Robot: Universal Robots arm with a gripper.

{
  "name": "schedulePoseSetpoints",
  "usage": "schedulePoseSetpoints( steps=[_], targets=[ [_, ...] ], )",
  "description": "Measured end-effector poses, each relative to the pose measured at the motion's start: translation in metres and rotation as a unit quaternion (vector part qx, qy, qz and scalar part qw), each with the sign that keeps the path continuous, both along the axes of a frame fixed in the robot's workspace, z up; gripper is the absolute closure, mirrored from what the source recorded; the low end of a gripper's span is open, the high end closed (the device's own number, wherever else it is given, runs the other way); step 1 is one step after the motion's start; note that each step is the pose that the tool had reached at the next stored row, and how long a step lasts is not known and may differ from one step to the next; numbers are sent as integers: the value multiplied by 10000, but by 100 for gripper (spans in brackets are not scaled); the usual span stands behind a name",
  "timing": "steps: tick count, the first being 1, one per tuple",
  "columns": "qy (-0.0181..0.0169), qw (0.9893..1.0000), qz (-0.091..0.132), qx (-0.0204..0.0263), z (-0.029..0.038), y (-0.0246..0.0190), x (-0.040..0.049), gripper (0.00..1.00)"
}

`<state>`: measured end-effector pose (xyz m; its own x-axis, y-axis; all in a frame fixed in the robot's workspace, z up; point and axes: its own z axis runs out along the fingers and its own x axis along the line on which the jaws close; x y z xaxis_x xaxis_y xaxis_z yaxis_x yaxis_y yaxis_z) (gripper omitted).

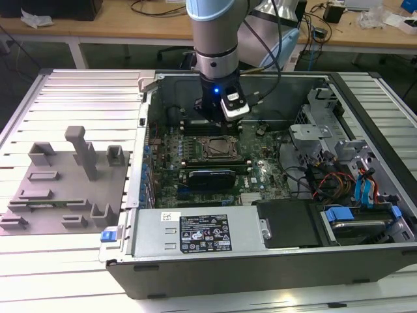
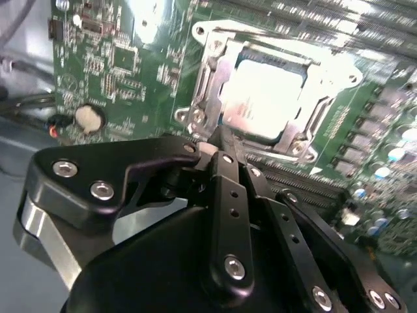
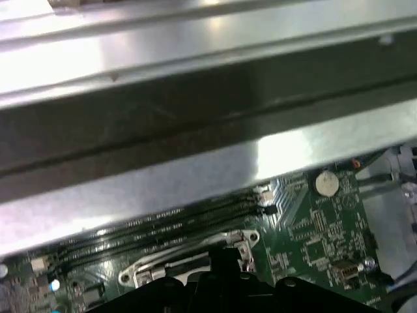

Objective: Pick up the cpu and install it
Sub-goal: 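Install the first cpu locking lever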

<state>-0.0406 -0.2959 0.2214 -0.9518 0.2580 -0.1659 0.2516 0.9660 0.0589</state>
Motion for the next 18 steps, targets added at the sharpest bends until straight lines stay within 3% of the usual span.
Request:
schedulePoseSetpoints(
  steps=[1,9,14,18],
  targets=[
    [21,10000,1,-58,0,-13,0,89],
    [38,9999,0,-156,-1,-141,-9,89],
    [39,9999,-1,-160,0,-224,-40,89],
    [38,9999,2,-160,-1,-234,-48,89]
  ],
)
